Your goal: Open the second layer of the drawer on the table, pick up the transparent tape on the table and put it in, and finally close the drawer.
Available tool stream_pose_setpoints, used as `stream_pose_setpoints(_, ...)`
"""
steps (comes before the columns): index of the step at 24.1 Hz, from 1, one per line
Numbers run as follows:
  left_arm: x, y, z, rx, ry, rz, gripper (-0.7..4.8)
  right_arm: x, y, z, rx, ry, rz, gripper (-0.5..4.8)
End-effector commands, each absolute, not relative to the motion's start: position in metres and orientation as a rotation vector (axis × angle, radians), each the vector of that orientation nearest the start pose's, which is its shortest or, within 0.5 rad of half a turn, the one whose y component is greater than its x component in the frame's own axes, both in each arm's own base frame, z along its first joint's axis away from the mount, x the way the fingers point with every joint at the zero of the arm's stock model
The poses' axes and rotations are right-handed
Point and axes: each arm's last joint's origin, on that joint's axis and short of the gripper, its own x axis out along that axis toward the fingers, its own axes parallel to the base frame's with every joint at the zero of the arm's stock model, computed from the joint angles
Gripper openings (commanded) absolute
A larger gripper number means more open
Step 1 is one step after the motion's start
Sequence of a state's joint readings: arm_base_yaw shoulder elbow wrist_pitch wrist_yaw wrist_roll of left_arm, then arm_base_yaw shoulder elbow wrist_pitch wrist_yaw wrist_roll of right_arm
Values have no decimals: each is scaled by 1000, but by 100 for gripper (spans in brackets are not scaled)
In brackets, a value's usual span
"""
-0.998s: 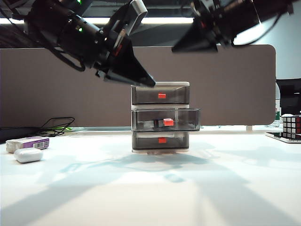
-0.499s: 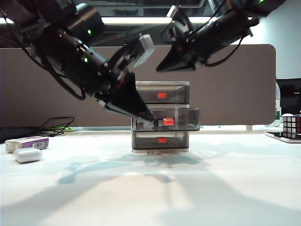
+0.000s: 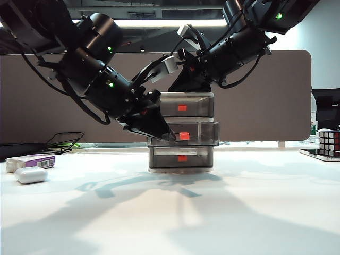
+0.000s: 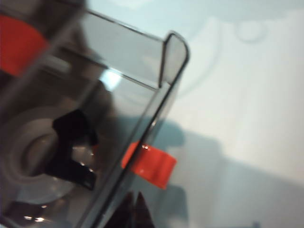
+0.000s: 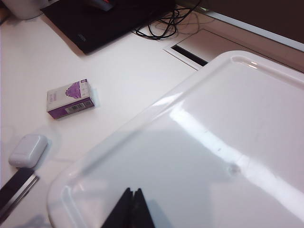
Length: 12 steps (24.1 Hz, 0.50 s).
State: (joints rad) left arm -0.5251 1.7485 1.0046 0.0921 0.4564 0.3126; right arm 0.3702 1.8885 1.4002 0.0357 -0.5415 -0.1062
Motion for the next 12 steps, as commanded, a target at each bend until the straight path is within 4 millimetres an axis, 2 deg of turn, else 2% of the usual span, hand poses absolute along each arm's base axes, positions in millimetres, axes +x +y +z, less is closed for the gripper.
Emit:
stream_pose_setpoints(1, 316, -195, 185, 290, 447, -956, -6, 395, 169, 247, -64, 460, 894, -5)
stream_pose_setpoints(7, 328, -199, 175, 269, 386, -839, -6, 394, 168, 245, -83, 476, 898, -5)
stream_pose_setpoints(12, 333, -200, 182, 270, 299, -777, -6, 394, 168, 245, -85, 477, 898, -5)
